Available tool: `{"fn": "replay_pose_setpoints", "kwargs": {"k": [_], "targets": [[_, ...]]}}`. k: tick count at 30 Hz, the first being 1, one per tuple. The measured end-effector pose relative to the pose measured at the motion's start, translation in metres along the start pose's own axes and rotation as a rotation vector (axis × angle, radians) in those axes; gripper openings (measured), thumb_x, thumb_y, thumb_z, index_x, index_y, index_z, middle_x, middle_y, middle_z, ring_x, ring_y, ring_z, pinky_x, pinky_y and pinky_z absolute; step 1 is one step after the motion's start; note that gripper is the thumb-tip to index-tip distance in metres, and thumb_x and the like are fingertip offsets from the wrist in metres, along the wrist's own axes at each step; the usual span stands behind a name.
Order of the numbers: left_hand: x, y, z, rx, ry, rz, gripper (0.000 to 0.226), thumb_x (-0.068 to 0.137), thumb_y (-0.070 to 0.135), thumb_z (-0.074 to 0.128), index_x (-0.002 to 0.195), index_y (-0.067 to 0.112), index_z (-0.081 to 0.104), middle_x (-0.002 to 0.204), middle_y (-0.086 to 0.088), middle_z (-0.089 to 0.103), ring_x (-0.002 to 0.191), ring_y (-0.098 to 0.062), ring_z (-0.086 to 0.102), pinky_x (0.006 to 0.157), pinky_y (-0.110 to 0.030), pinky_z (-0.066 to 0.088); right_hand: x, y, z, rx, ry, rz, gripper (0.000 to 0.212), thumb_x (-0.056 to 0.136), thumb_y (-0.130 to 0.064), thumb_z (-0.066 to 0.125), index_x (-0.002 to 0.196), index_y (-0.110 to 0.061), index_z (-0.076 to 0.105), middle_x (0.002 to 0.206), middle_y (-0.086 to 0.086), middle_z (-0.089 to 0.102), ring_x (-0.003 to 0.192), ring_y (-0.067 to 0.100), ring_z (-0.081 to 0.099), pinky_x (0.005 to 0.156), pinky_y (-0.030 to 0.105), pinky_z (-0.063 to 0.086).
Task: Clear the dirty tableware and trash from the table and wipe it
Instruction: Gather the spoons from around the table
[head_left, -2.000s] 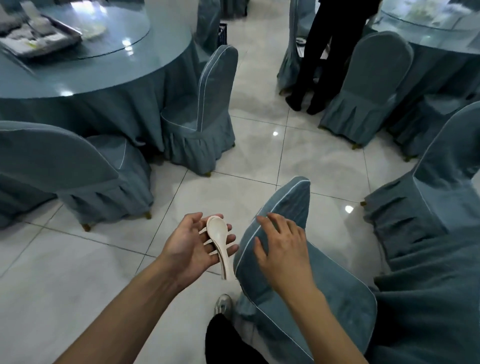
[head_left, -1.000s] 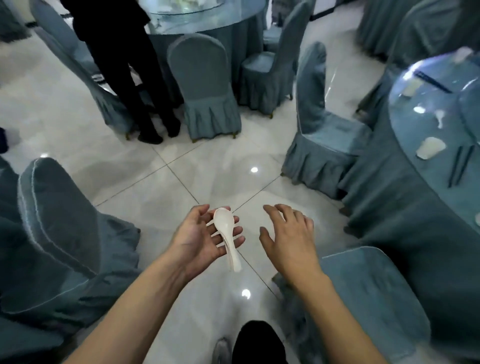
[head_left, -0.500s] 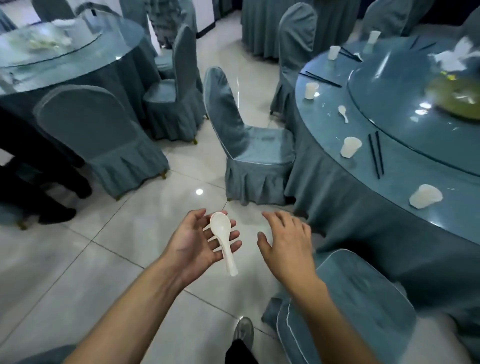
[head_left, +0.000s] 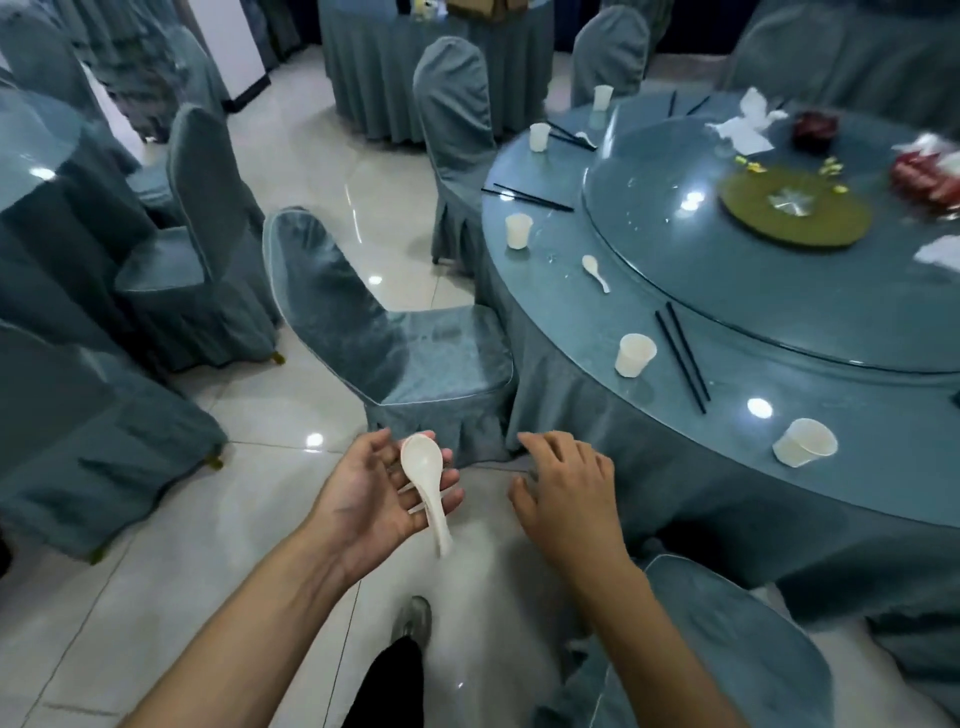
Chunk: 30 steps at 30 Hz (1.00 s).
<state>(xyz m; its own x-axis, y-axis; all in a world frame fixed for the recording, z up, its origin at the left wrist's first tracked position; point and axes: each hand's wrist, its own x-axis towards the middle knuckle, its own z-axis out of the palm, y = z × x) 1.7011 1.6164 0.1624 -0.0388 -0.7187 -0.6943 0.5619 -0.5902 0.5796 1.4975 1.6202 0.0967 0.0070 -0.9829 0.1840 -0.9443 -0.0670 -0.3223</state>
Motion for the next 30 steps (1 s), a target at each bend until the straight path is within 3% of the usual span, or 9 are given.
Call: {"fn": "replay_pose_setpoints", "kwargs": {"k": [5,8,13,22,30], "targets": [[0.064,0.071,0.023,0.077,-0.075,-0.025,0.052,0.103,0.033,0.038,0.135,-0.003,0.056,0.113,-0.025,0.064,0.091,-0.038,0.063,0.092,-0.055,0.052,0.075,-0.017,0.016,-0.015,0.030,0.106,0.041,0.088,-0.041,0.056,0.125,-0.025,0.062,0.116,0.000,0.062,0.105,0.026,0.060,0.092,0.043,0.044],[0.100,0.110,0.039,0.127,-0.113,-0.048,0.051,0.104,0.033,0.037,0.136,-0.003,0.056,0.115,-0.025,0.062,0.097,-0.038,0.061,0.090,-0.054,0.053,0.116,-0.023,0.025,-0.021,0.047,0.164,0.042,0.088,-0.041,0.053,0.125,-0.025,0.062,0.116,0.000,0.063,0.105,0.025,0.060,0.091,0.044,0.043],[0.160,0.156,0.069,0.183,-0.140,-0.072,0.051,0.104,0.033,0.039,0.134,-0.003,0.058,0.114,-0.026,0.065,0.103,-0.041,0.061,0.088,-0.054,0.056,0.181,-0.010,0.043,-0.041,0.071,0.246,0.034,0.086,-0.034,0.066,0.118,-0.024,0.064,0.112,0.002,0.063,0.101,0.027,0.061,0.088,0.044,0.045],[0.284,0.207,0.152,0.210,-0.149,-0.098,0.050,0.104,0.035,0.039,0.130,-0.001,0.062,0.114,-0.024,0.067,0.105,-0.040,0.062,0.094,-0.055,0.054,0.343,0.086,0.083,-0.026,0.035,0.361,0.032,0.088,-0.030,0.064,0.117,-0.017,0.067,0.110,0.009,0.065,0.101,0.035,0.061,0.087,0.046,0.043],[0.373,0.223,0.232,0.183,-0.122,-0.141,0.048,0.101,0.035,0.040,0.124,0.001,0.066,0.115,-0.024,0.067,0.100,-0.038,0.063,0.092,-0.053,0.055,0.472,0.198,0.124,-0.054,-0.185,0.505,0.032,0.095,-0.029,0.054,0.123,-0.017,0.062,0.119,0.011,0.062,0.110,0.034,0.059,0.092,0.041,0.040]]}}
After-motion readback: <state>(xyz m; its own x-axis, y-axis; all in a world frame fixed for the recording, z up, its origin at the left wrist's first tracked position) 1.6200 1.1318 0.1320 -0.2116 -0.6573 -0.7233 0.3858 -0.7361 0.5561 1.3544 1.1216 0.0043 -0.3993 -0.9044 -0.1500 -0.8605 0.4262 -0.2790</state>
